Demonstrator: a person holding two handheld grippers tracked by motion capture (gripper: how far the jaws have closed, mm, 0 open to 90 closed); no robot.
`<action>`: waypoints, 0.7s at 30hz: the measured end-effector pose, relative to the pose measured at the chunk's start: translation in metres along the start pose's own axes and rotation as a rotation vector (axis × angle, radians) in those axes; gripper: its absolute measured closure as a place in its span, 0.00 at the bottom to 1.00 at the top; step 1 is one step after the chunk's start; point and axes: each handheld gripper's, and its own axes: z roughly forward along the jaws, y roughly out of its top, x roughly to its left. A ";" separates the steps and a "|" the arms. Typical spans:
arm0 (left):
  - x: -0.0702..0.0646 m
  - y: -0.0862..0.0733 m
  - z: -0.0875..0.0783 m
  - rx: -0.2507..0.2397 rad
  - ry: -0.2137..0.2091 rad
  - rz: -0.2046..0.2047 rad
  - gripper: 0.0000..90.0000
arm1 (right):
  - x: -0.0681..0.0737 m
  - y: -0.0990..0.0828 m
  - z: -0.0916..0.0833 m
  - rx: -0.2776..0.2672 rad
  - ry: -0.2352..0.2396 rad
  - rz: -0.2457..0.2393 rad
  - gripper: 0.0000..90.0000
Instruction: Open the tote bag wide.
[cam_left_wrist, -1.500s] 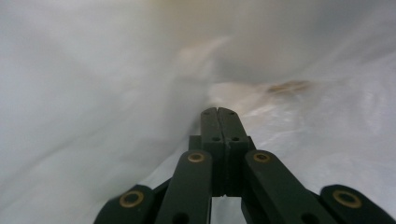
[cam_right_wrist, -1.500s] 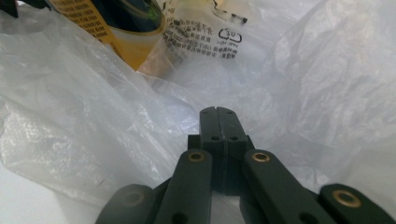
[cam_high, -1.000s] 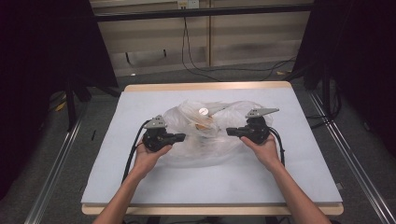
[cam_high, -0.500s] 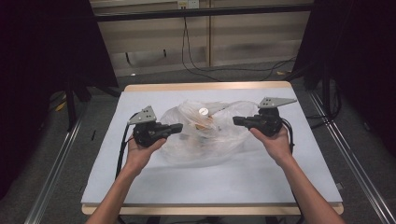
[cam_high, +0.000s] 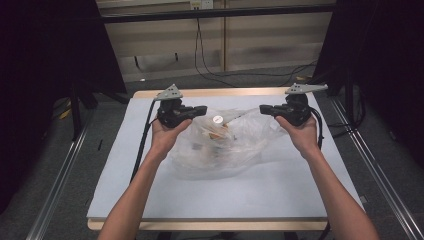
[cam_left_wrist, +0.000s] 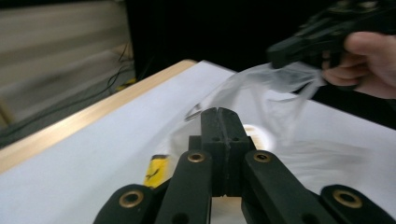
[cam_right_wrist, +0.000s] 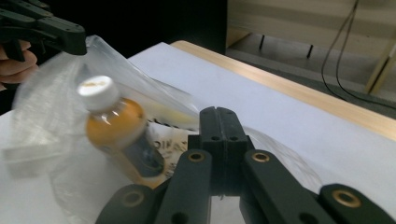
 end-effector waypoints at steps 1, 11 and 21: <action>0.003 -0.004 0.007 0.046 0.018 -0.001 1.00 | 0.000 0.000 0.000 0.000 0.000 0.000 1.00; 0.016 -0.051 0.036 0.253 0.052 0.036 1.00 | -0.031 -0.049 0.015 0.065 -0.019 0.092 1.00; 0.016 -0.090 0.047 0.344 0.051 0.044 1.00 | -0.023 -0.073 0.055 0.150 0.041 0.084 1.00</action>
